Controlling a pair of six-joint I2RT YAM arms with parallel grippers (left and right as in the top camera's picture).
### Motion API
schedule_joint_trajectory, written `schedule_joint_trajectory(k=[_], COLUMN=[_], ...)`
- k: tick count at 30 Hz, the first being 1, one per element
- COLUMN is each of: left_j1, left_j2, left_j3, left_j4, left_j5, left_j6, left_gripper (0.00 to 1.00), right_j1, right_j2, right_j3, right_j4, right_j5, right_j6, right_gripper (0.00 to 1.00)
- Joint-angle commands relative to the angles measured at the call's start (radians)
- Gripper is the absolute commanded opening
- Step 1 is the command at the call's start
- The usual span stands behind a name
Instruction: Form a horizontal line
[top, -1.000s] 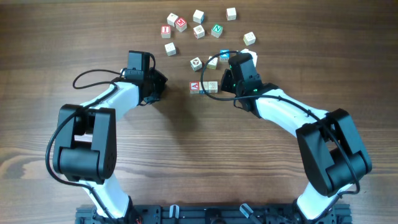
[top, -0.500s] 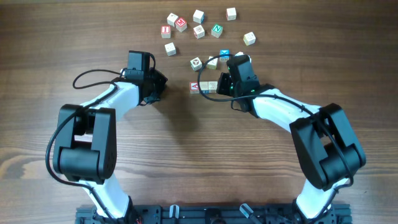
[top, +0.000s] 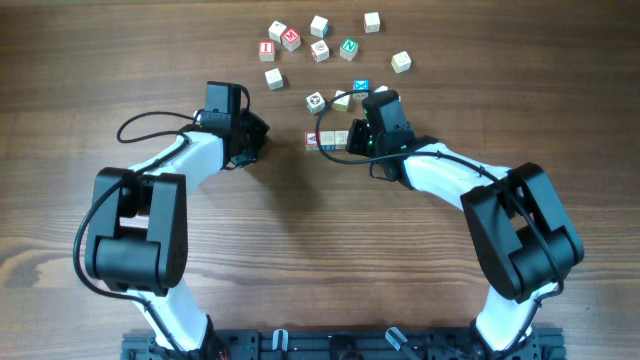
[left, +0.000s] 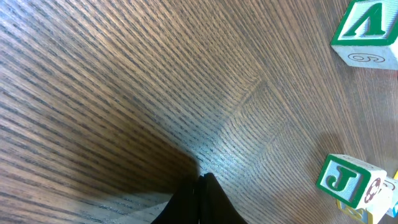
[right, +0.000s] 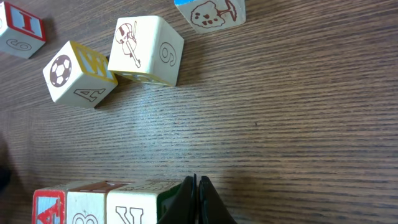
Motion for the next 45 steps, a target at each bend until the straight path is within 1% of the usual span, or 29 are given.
schedule_joint_trajectory(k=[1,35,37,40,45], left_j1=[0.004,0.004,0.004,0.004,0.004], left_j2=[0.123,0.123,0.123,0.123,0.123], left_j3=[-0.093,-0.093,-0.093,-0.093,-0.093], left_j4=[-0.069,-0.069,-0.069,-0.069,-0.069], left_j5=[-0.145,-0.145,-0.145,-0.145,-0.148], left_j6=[0.006,0.006,0.006,0.006,0.006], left_gripper=[0.07,0.07,0.07,0.07,0.07], right_j1=[0.005,0.006,0.006,0.006,0.003], right_j2=[0.019,0.019,0.019,0.019,0.002], right_j3=[-0.002,-0.002,-0.002,-0.002,0.003], right_j4=[0.010,0.035,0.027,0.006,0.000], right_j5=[-0.018,-0.075,-0.050,0.009,0.038], right_j6=[-0.013,-0.062,-0.048,0.011,0.013], right_gripper=[0.05,0.05,0.05,0.05,0.05])
